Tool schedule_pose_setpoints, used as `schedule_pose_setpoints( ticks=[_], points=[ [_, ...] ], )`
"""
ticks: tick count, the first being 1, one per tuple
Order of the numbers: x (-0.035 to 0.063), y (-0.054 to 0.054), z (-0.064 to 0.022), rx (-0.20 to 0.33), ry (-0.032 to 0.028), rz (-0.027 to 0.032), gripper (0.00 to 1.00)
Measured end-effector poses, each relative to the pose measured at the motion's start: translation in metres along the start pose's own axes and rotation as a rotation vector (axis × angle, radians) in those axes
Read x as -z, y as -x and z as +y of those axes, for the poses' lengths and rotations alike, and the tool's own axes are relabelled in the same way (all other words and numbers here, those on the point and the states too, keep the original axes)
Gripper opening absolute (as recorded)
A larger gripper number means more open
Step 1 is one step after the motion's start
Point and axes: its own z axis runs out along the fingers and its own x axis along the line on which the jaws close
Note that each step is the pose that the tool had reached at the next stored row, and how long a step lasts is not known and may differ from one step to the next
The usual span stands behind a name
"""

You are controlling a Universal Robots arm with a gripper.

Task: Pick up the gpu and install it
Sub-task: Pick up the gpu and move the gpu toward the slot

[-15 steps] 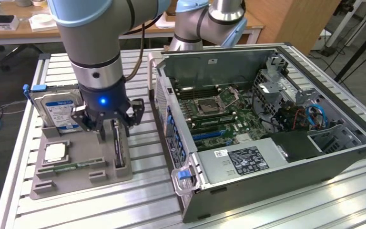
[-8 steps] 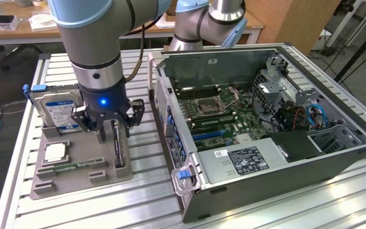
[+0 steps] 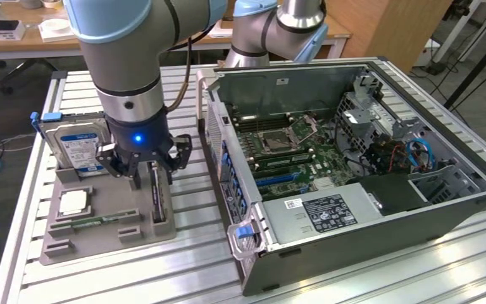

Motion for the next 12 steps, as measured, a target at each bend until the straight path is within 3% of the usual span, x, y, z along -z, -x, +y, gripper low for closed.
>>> schedule_pose_setpoints(
  ticks=[12],
  points=[
    [-0.0091, -0.0001, 0.0012, 0.000, 0.0000, 0.0000, 0.59]
  ],
)
